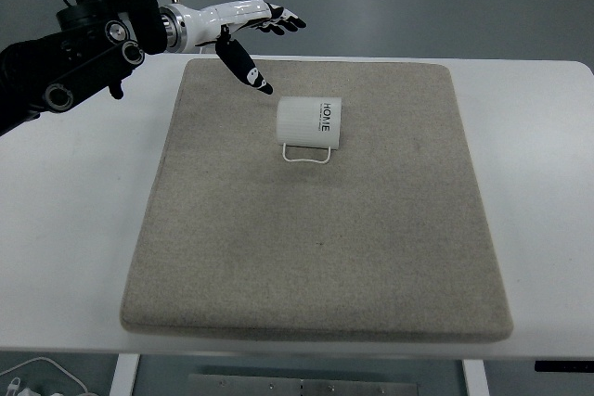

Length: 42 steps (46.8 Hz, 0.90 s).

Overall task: Flip white cup upright
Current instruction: 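Reach the left hand toward the sideways white mug, fingers pointing down, then hook the left hand fingers into the mug's open end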

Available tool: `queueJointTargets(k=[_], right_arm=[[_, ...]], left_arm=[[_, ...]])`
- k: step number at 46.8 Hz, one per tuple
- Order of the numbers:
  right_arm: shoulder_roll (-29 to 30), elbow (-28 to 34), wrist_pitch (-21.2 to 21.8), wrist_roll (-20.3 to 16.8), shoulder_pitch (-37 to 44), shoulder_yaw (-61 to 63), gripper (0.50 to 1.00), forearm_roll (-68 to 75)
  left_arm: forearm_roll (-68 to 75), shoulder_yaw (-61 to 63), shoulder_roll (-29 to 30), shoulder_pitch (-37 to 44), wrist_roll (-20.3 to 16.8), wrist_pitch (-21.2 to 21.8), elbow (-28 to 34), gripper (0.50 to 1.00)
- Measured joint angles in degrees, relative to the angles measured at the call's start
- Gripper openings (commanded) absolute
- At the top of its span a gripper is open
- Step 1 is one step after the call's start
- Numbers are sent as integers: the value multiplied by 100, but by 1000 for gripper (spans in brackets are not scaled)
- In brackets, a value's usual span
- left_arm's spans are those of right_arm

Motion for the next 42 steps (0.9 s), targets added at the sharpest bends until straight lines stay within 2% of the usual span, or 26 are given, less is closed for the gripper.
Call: queueJointTargets(k=[6,10,42], right_arm=[[0,0,0,0,0,0,930,0],[0,0,0,0,-1,0,930,0],[0,0,0,3,0,0,930,3]], left_arm=[[13,587,-275,-140,0,486,22,992],[13,906,-377,-226,-1,662,24,992],[128,1352,-848,-70,73,739,178,990]])
